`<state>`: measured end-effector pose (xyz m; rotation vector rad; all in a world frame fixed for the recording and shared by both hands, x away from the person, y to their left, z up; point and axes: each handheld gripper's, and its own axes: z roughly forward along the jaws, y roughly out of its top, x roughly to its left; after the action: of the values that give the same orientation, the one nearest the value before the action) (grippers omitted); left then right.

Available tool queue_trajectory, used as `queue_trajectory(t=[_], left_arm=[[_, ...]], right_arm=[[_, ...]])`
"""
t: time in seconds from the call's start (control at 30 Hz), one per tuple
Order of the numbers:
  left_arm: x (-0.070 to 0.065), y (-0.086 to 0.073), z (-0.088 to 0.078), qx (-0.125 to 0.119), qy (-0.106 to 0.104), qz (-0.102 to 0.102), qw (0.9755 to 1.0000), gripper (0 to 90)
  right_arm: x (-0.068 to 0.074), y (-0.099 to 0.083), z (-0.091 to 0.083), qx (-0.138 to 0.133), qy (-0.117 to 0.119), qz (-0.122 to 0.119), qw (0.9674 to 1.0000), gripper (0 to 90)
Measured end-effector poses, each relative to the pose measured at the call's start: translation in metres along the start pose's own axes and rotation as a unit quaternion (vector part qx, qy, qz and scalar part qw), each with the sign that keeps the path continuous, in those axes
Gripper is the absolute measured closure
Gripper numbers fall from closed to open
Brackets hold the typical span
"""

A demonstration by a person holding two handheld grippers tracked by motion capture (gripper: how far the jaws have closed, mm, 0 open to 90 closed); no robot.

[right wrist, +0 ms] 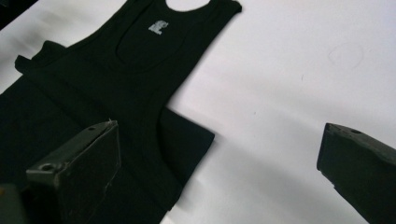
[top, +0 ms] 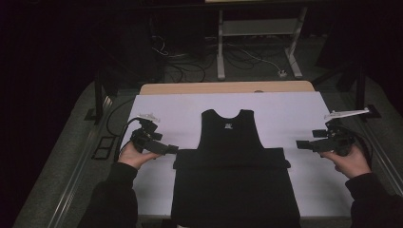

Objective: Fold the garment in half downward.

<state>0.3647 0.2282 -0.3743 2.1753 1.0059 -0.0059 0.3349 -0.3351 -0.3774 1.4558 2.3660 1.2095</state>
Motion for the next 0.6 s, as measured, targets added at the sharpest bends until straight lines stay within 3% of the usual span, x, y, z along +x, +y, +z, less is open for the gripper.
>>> queue_trajectory(t=[0.27,0.6], left_arm=[[0.002,0.01,-0.005,0.004,0.003,0.013,0.9999,0.0],[0.006,0.024,-0.004,0.003,0.005,0.014,0.9999,0.0]], right_arm=[[-0.004,0.007,-0.002,-0.007,-0.004,-0.001,1.0,0.0],[-0.003,0.019,0.005,0.003,-0.004,-0.015,0.9999,0.0]])
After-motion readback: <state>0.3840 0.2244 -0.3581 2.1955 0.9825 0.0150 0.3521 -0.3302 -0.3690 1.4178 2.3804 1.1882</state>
